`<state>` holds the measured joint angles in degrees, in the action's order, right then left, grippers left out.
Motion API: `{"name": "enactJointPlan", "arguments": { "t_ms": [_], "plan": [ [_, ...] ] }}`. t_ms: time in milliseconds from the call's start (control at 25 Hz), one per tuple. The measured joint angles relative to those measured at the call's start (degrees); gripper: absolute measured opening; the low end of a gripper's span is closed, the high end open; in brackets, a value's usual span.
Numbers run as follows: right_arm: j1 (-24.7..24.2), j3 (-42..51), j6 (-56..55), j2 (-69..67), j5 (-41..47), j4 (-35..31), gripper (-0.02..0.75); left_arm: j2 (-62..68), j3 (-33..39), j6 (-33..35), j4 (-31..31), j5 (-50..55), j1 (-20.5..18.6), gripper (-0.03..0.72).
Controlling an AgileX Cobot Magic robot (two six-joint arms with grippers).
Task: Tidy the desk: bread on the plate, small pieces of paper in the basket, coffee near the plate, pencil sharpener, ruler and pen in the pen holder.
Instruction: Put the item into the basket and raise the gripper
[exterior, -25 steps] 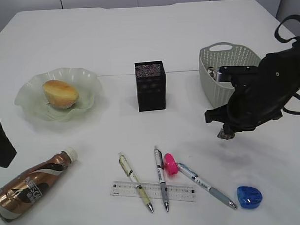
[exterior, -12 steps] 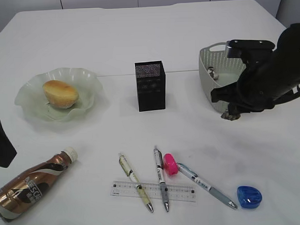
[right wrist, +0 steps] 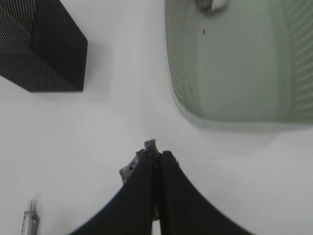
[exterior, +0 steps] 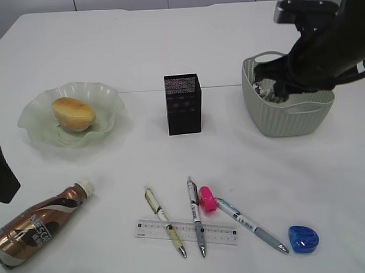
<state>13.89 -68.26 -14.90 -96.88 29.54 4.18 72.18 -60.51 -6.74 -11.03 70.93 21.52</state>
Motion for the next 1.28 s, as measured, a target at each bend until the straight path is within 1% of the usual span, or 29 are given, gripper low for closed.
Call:
{"name": "enactJointPlan", "arguments": {
  "t_ms": [240,400,640,760,1040,1280],
  "plan": [
    [0.00,-8.45,0.00,0.00,0.34,4.57,0.013,0.00,0.00,0.00,-0.33,0.00,0.00,0.459],
    [-0.99,-14.00,0.00,-1.68,2.19,7.09,0.013,0.00,0.00,0.00,-1.15,0.00,0.00,0.459],
    [-3.05,-20.88,0.00,-6.92,4.69,8.37,0.013,0.00,0.00,0.00,-1.76,0.00,0.00,0.459],
    [-4.49,-22.30,0.00,-8.70,4.81,8.37,0.013,0.00,0.00,-0.10,-2.69,0.00,0.00,0.459],
    [-7.82,-22.41,-0.49,-11.97,4.94,7.35,0.013,0.00,0.00,-0.32,-3.58,0.00,0.00,0.456],
    [-8.35,-22.45,-0.52,-14.21,4.72,7.00,0.013,0.00,0.00,-0.77,-3.99,0.00,0.00,0.454]
  ]
}}
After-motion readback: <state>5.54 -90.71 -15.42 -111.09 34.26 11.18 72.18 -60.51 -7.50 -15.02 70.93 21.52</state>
